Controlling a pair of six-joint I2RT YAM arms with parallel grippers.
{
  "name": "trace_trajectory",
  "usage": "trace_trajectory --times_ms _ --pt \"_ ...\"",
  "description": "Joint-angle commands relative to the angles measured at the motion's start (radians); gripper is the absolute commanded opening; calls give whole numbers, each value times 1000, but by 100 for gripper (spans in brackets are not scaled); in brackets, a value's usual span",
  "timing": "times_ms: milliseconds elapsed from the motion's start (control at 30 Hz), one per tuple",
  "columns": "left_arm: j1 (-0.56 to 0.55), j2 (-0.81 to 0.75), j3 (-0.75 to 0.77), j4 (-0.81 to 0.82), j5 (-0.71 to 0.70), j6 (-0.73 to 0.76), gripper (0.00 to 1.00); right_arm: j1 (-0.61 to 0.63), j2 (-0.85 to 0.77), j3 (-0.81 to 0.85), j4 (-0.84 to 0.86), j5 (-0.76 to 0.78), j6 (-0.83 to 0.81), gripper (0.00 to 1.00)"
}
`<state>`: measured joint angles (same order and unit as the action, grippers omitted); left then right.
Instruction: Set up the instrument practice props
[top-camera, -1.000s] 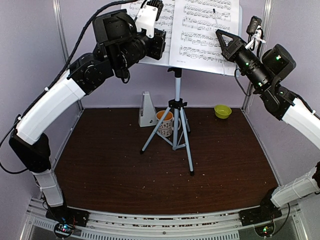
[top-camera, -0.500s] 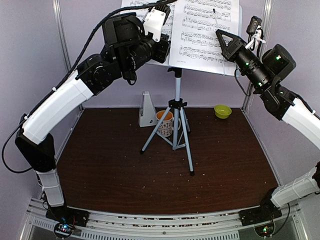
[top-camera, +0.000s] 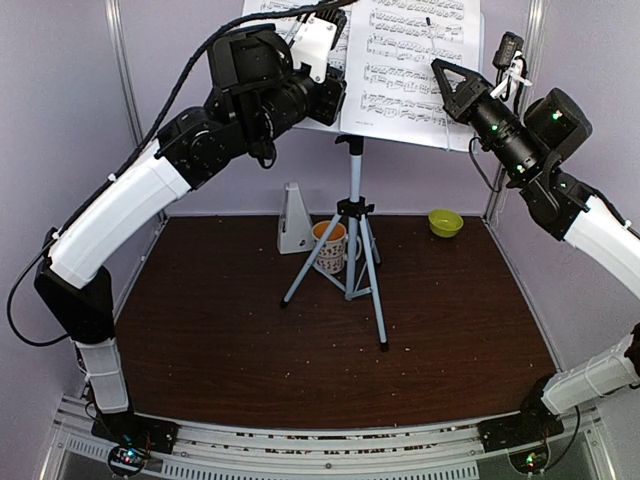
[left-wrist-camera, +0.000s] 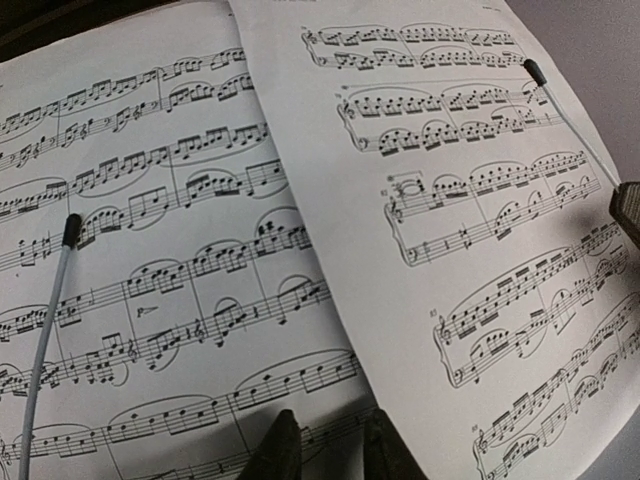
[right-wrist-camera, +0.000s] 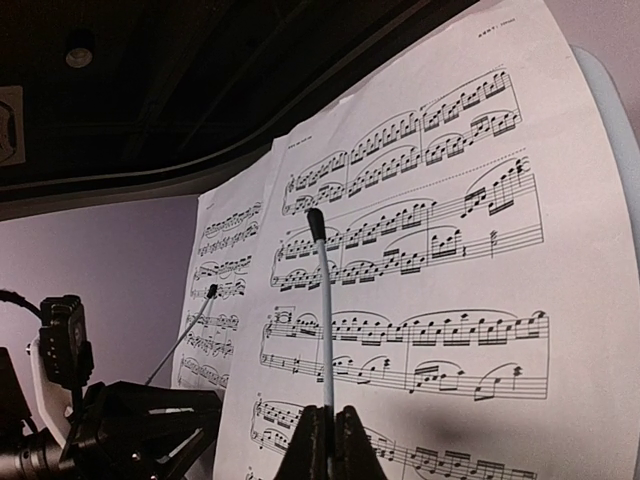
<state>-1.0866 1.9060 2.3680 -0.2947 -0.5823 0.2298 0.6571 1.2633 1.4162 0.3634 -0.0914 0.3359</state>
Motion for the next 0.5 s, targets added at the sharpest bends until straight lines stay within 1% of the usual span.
trace_trajectory --times_ms 0,467 --pt "-6 16 34 12 29 1 23 12 -3 7 39 -36 -6 0" --pt "-6 41 71 -7 55 7 23 13 -2 9 37 -36 -8 0"
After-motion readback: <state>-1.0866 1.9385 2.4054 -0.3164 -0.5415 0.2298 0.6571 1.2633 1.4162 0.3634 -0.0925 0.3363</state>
